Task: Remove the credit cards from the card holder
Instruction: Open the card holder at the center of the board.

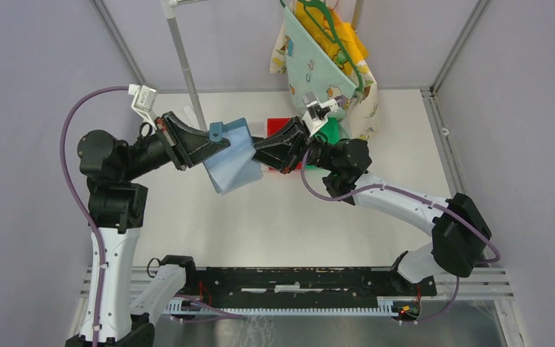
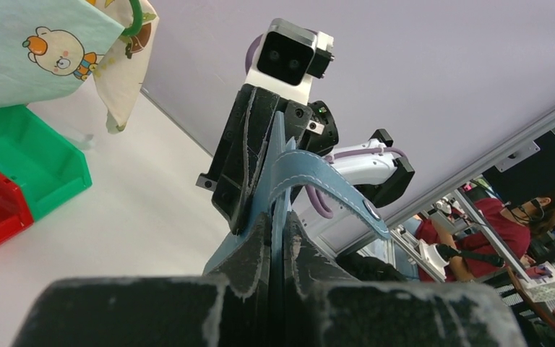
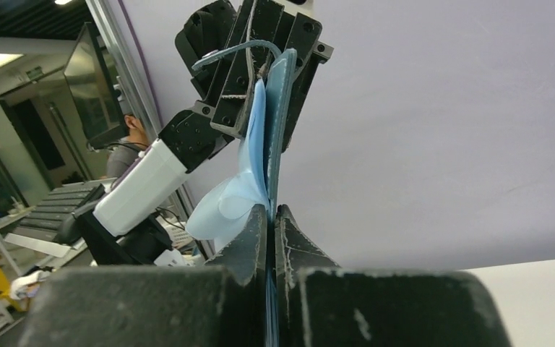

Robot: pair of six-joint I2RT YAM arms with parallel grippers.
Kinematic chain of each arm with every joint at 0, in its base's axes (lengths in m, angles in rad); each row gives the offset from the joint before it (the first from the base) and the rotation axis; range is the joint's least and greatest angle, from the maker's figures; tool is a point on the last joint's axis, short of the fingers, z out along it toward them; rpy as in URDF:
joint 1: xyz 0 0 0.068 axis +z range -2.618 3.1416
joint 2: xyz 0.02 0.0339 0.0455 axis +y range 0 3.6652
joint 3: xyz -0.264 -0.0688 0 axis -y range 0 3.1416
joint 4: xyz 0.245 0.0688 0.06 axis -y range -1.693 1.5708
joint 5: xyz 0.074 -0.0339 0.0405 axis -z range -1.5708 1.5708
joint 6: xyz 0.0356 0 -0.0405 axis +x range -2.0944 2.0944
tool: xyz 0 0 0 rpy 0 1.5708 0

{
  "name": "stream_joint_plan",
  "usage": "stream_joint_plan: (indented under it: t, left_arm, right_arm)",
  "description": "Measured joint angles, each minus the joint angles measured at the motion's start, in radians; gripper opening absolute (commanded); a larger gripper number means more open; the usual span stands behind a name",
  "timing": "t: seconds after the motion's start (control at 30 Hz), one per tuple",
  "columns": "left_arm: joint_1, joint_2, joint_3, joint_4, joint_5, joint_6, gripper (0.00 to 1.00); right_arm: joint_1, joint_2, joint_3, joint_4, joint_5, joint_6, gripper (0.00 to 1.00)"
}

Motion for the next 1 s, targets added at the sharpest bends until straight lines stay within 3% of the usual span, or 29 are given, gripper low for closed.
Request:
stream_joint_plan:
  t: [0.1, 0.2, 0.5, 0.77, 0.9, 1.0]
  left_arm:
    - [0.0, 0.0, 0.0, -0.005, -0.001, 0.015, 0.69]
    - [0.0, -0.001, 0.027, -0.089, 0.0, 0.106, 0.81]
    - [0.0, -0.049, 0.101, -0.484, 0.028, 0.708, 0.81]
    - [0.0, -0.052, 0.109, -0.711, 0.044, 1.073, 0.79]
    - [0.0, -0.062, 0.094, -0.805, 0.015, 1.232, 0.7]
    - [0.0, -0.075, 0.072, -0.828, -0.013, 1.289, 0.51]
  right_arm:
    - [0.001, 0.011, 0.009, 0.006, 0.0, 0.035, 0.0]
    - [0.001, 0.014, 0.035, -0.053, 0.012, 0.058, 0.0]
    - [-0.026, -0.002, 0.078, -0.244, 0.048, 0.076, 0.0]
    - [-0.025, -0.005, 0.078, -0.305, 0.041, 0.11, 0.0]
    - [-0.027, -0.009, 0.079, -0.308, 0.041, 0.125, 0.0]
    - [-0.027, -0.01, 0.08, -0.307, 0.041, 0.138, 0.0]
